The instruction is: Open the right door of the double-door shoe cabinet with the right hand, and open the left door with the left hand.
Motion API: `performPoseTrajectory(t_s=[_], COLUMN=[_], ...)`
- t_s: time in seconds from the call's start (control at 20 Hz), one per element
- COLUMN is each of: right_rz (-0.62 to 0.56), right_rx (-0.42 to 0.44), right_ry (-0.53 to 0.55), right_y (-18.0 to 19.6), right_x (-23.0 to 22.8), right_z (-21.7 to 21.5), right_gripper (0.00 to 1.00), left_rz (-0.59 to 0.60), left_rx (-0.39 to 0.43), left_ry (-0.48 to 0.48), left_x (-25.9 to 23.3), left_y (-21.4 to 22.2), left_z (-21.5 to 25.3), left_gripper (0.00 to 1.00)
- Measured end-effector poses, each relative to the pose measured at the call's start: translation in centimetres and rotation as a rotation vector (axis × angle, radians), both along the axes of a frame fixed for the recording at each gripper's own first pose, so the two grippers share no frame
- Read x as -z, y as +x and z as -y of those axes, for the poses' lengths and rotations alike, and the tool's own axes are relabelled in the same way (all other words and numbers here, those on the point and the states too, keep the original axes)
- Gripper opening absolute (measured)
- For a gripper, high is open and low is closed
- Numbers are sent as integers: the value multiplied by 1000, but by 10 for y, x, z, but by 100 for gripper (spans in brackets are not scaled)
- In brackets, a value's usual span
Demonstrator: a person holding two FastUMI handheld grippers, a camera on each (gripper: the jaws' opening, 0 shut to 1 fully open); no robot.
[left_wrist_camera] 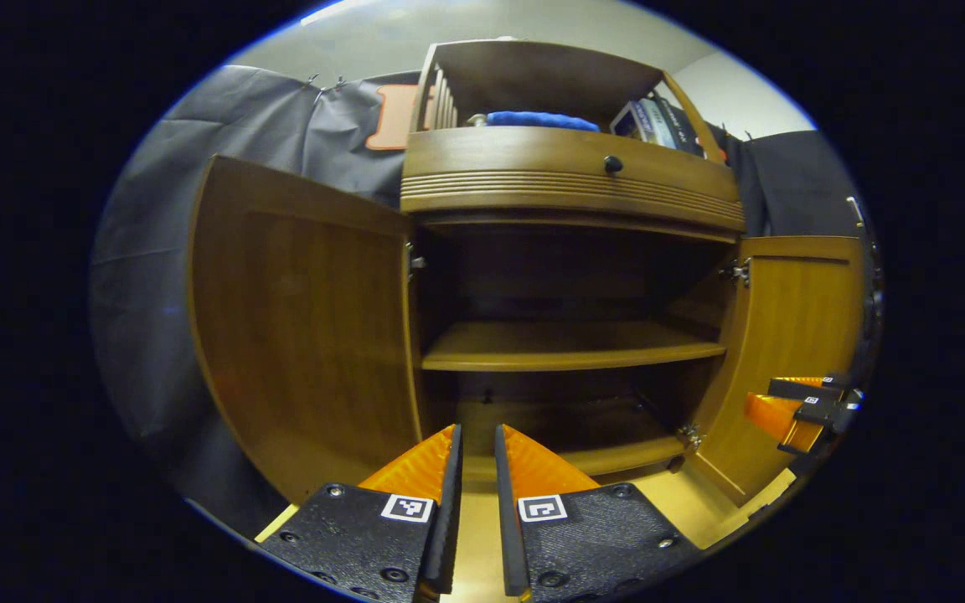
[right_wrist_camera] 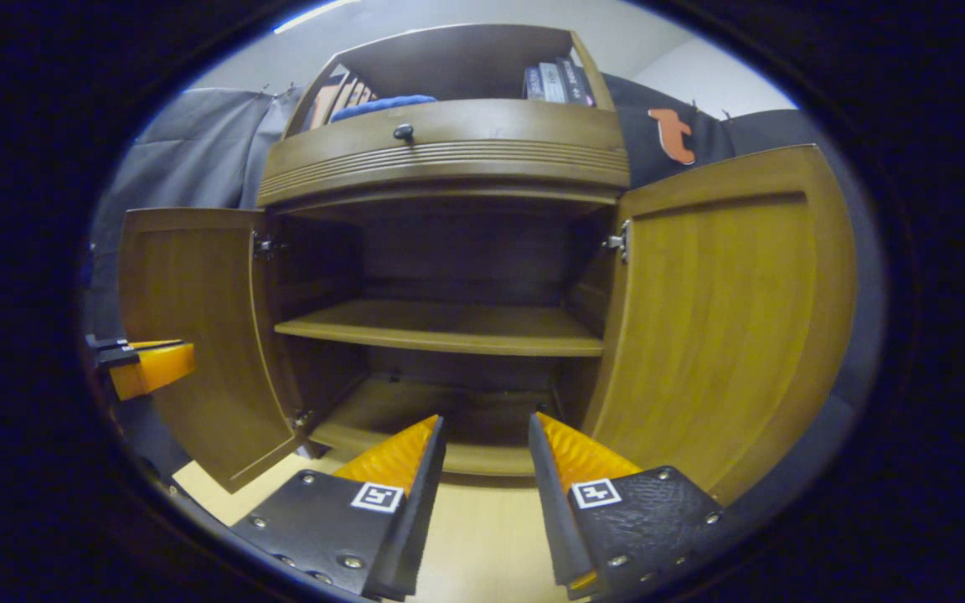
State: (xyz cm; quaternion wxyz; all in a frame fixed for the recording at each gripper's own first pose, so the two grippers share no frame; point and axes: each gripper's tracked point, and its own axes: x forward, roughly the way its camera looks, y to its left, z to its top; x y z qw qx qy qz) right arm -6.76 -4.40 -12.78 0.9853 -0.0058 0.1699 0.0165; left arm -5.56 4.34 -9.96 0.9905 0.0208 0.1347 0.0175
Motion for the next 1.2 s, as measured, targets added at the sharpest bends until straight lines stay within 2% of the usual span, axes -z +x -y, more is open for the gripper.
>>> performPoseTrajectory(t_s=[0.05, 0.15, 0.2, 0.25, 0.3, 0.35, 0.5, 0.55, 0.6, 0.85, 0.9, 1.05, 1.1, 1.2], right_rz=[5, 17, 30, 46, 62, 78, 132, 148, 160, 213, 225, 244, 250, 252], right_rx=[11, 27, 37, 48, 59, 69, 97, 103, 111, 134, 136, 147, 145, 141], right_ry=[-12, -28, -31, -35, -40, -47, -47, -44, -45, -44, -34, -27, -30, -37], right_y=[-2, -8, -10, -12, -14, -18, -23, -26, -27, -34, -35, -36, -37, -37], right_x=[-2, -8, -13, -18, -25, -32, -54, -61, -66, -86, -90, -95, -96, -98], right_z=[4, 9, 10, 11, 14, 16, 21, 22, 23, 31, 31, 35, 36, 36], right_gripper=[55, 59, 55, 59, 55, 55, 55, 55, 60, 58, 61, 99, 98, 98], left_rz=[17, 47, 64, 81, 98, 113, 150, 156, 161, 185, 187, 181, 184, 190], left_rx=[24, 74, 99, 122, 141, 157, 197, 211, 223, 247, 261, 261, 252, 251], left_ry=[2, 6, 6, 3, -3, -9, -19, -18, -20, -34, -39, -46, -46, -50], left_x=[-6, -17, -23, -29, -35, -41, -56, -58, -59, -68, -70, -65, -68, -69], left_y=[4, 11, 13, 15, 18, 20, 23, 22, 21, 18, 17, 17, 12, 12], left_z=[9, 27, 36, 43, 51, 57, 76, 81, 85, 96, 100, 108, 108, 111], left_gripper=[23, 23, 23, 23, 17, 23, 23, 17, 23, 23, 16, 79, 100, 96])
